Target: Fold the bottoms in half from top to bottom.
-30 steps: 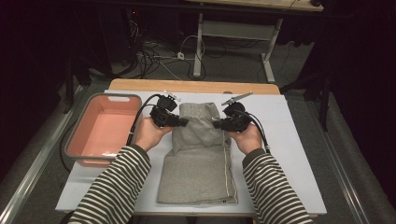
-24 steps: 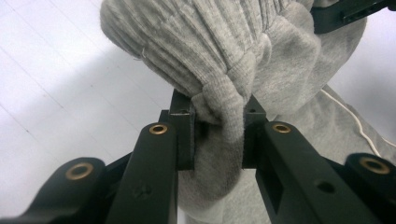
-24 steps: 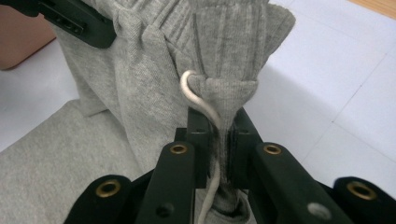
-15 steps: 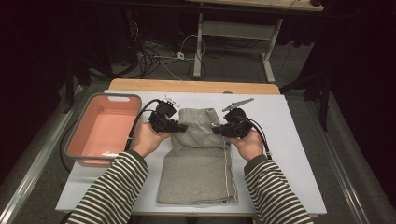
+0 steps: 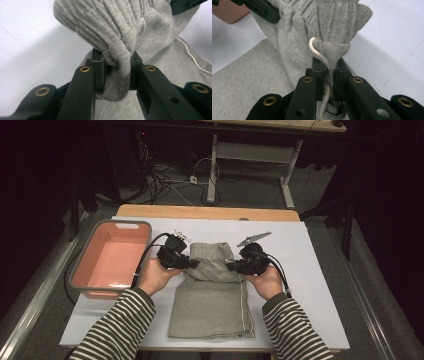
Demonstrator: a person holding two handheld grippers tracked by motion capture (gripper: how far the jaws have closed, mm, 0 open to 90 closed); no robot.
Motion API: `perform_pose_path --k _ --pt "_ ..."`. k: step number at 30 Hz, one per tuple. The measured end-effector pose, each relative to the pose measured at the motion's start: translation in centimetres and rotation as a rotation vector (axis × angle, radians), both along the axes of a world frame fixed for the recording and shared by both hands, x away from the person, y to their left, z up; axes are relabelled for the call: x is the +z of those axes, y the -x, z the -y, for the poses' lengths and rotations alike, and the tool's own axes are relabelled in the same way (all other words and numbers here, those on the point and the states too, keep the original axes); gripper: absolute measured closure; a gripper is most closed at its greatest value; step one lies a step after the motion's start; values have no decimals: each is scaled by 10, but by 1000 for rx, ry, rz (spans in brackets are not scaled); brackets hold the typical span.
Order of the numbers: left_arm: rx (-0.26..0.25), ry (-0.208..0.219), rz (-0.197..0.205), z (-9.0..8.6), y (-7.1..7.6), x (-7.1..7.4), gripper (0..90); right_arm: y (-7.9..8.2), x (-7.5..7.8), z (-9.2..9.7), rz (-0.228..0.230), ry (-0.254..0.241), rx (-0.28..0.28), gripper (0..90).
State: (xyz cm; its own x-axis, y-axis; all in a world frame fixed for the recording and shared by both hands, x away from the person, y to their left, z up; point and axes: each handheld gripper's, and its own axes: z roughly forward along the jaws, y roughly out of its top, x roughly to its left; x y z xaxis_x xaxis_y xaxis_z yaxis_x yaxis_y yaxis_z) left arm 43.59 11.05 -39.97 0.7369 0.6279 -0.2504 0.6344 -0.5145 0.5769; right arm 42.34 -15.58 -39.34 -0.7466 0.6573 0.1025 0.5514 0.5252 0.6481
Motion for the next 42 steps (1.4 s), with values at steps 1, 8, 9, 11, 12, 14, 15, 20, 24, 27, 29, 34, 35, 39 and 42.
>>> perform_pose_path --k 1,8,9,11,12,14,15,20,24,27,29,34,35,39,42 --pt "-3 0 1 0 1 0 721 1 0 0 -3 0 -2 824" --pt "-8 3 -5 -1 4 -4 721 5 -3 0 -3 -1 6 823" --pt "-10 4 -4 -2 5 -5 721 5 -3 0 -3 -2 7 823" --pt "-14 8 -5 -2 6 -5 721 6 -4 1 1 -2 14 823" --pt "-17 9 -4 -2 7 -5 721 7 -4 1 1 -3 15 822" --pt "-20 11 -4 -2 8 -5 721 9 -5 2 0 -6 17 822" --pt "-23 11 -3 -2 9 -5 721 9 -5 2 -2 -10 16 821" --pt "-31 6 4 -2 15 -6 721 13 -6 3 0 -11 22 821" --pt "-39 5 4 -2 18 -8 720 18 -8 4 0 -15 23 820" --pt "-43 -8 6 -1 20 -10 719 21 -9 4 10 -6 30 819" --pt "-48 -25 8 -1 21 -11 719 23 -10 4 8 -3 36 819" --pt "-56 -33 12 -1 26 -13 719 27 -13 4 0 -4 43 818" --pt "-57 -32 11 0 27 -14 719 28 -13 4 -1 -4 42 817" --pt "-62 -30 9 -1 31 -18 719 31 -16 5 -6 -4 48 814" --pt "-64 -30 9 -1 34 -20 718 33 -18 5 -7 -3 52 809"
